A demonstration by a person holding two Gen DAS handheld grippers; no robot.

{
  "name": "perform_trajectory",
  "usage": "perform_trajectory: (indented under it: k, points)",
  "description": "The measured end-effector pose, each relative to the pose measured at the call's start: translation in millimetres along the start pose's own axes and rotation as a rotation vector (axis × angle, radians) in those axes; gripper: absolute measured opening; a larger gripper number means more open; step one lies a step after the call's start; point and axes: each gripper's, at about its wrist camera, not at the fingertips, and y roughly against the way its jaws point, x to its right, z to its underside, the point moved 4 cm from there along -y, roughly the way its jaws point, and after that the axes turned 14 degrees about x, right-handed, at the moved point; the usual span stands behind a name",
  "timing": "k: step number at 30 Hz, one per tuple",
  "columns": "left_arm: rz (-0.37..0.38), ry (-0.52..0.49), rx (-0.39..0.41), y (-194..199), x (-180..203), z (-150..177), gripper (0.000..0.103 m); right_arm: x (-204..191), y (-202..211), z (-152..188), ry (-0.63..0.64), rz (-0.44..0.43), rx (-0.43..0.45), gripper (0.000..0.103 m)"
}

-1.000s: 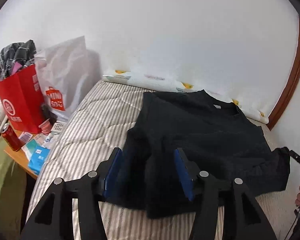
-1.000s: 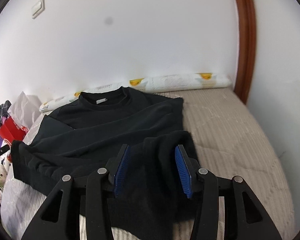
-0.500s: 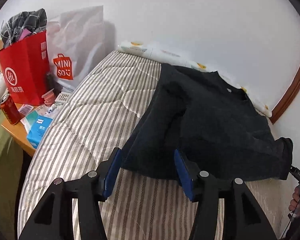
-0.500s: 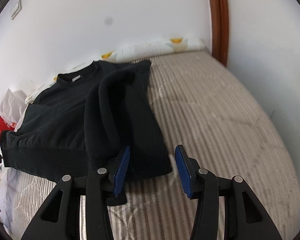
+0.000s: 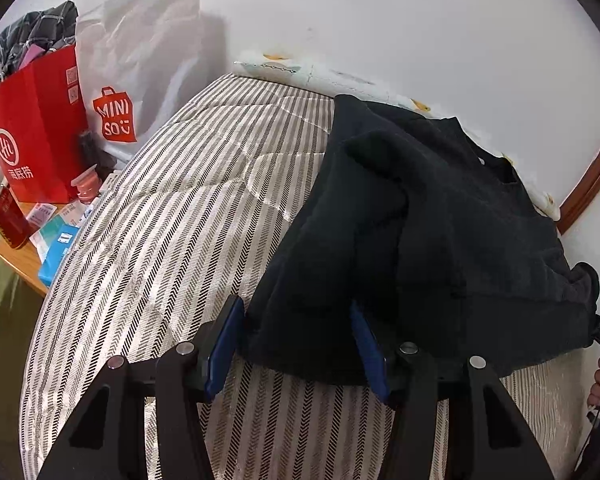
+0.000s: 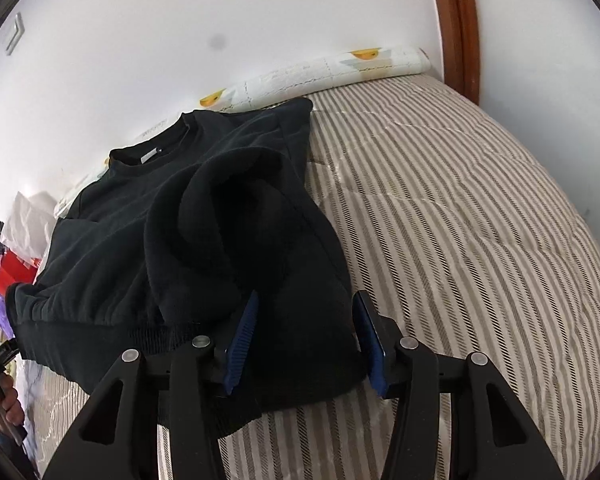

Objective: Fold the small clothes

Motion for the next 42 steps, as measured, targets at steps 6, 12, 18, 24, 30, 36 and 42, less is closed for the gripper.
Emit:
perform_trajectory:
  k: [6,12,18,24,30,36,42]
  points:
    - [0.003,-0.038,0.002,7,12,0,0.016,-12,5,0,0.053,-0.017,0.028,0.019]
    - [0.021,-0.028,0.028,32,8,1,0.014,-14,30,5,0.049,-0.031,0.038,0.016]
    - [0.024,-0.040,0.023,64,2,20,0.014,-16,56,18,0.071,-0.030,0.030,0.016]
    - [0.038,-0.031,0.021,102,-4,46,0.014,-11,86,39,0.092,-0.028,0.033,0.016]
    - [0.041,-0.047,0.022,119,-3,65,0.015,-4,111,55,0.114,-0.006,0.045,0.018]
    - [0.013,-0.044,0.029,131,-5,66,0.018,4,134,52,0.111,0.074,0.072,0.021]
    - [0.081,-0.051,0.088,163,-3,65,0.029,-12,175,54,0.201,0.062,0.103,0.029]
